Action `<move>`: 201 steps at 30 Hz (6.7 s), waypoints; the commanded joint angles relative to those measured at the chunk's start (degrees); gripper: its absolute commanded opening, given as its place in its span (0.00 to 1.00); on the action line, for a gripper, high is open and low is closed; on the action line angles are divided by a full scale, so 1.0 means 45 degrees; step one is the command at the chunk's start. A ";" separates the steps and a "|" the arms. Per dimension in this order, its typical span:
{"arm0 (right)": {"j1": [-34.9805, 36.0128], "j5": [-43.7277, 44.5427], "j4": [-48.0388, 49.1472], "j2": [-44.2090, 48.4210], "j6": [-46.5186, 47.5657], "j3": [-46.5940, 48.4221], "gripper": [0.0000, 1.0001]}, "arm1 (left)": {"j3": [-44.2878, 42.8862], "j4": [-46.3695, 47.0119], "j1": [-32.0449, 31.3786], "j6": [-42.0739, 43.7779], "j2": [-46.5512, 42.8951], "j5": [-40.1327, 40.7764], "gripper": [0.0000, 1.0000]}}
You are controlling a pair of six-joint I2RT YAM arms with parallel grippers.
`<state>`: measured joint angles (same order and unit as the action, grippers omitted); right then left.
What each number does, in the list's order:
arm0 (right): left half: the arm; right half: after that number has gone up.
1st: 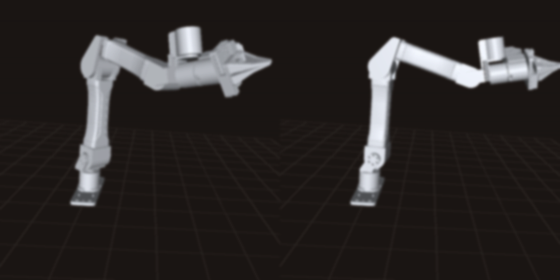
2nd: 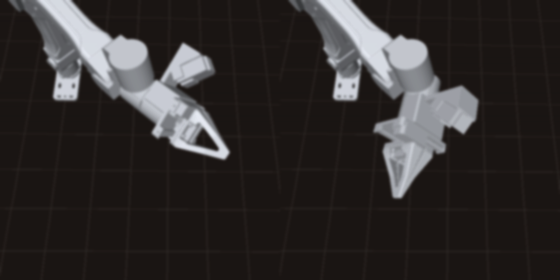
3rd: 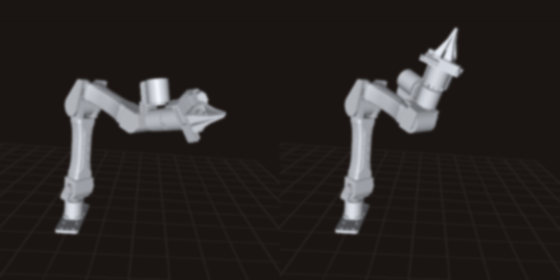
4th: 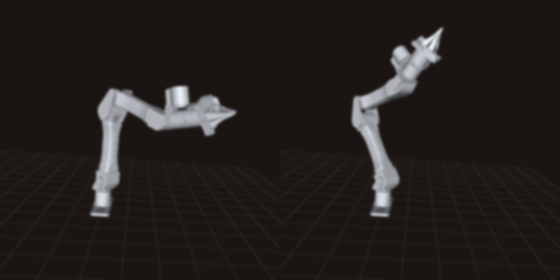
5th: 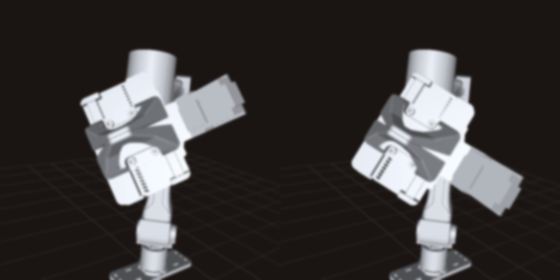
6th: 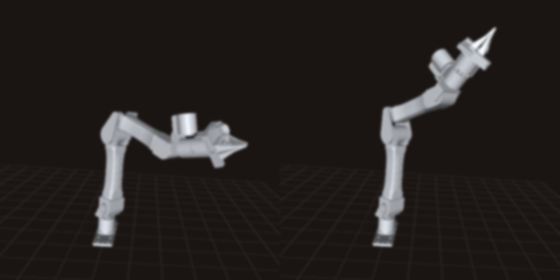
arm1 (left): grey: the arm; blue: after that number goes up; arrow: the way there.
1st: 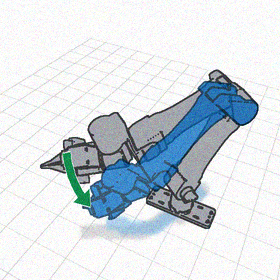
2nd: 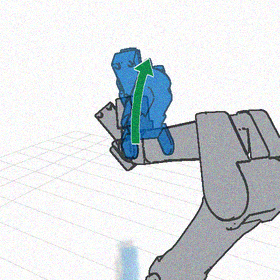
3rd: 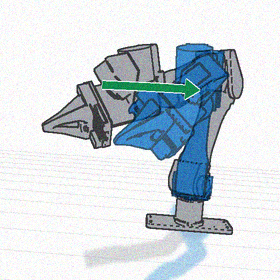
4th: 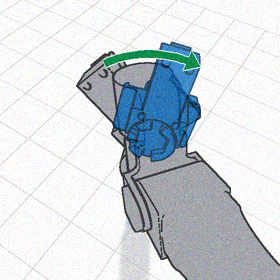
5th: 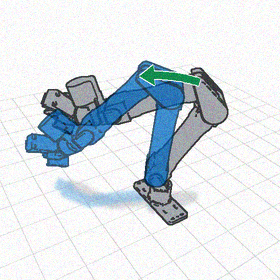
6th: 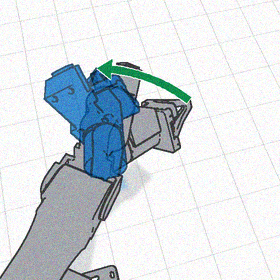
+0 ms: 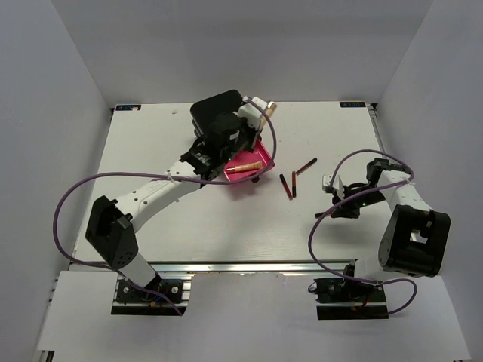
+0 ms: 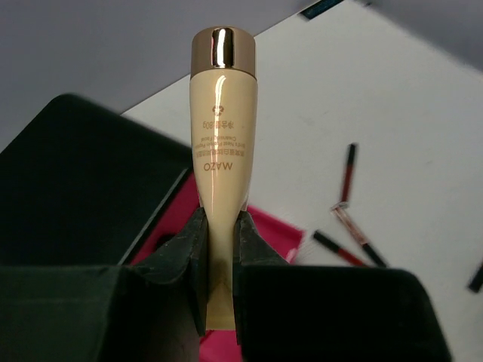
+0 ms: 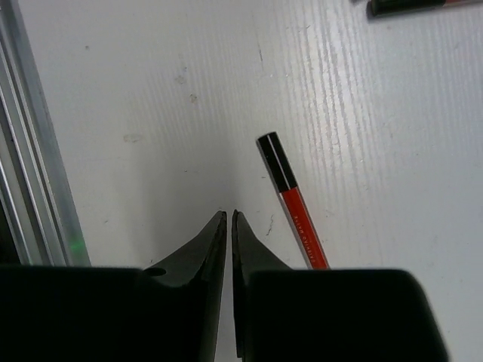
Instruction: Organize the makeup
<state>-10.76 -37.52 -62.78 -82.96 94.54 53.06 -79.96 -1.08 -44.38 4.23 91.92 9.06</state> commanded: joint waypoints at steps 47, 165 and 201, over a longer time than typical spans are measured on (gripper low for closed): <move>0.2953 -0.1856 0.1938 0.0134 -0.1204 0.0631 0.16 | -0.0546 -0.1686 0.2589 0.0414 0.0042 0.0570 0.05; 0.9072 0.4547 2.3249 -1.0725 -3.4486 0.5358 0.49 | 0.5230 -0.0189 0.8593 -0.8029 -0.5739 -0.1603 0.98; 0.8584 -0.0783 1.6150 -0.2546 -2.5612 -0.0344 0.89 | 0.3240 0.1783 0.6859 -0.8733 -0.5662 -0.4591 0.80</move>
<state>28.53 -35.59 23.33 -102.21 -35.48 51.51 -61.04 5.21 -10.24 -34.52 65.93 -9.47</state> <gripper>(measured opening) 0.894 0.810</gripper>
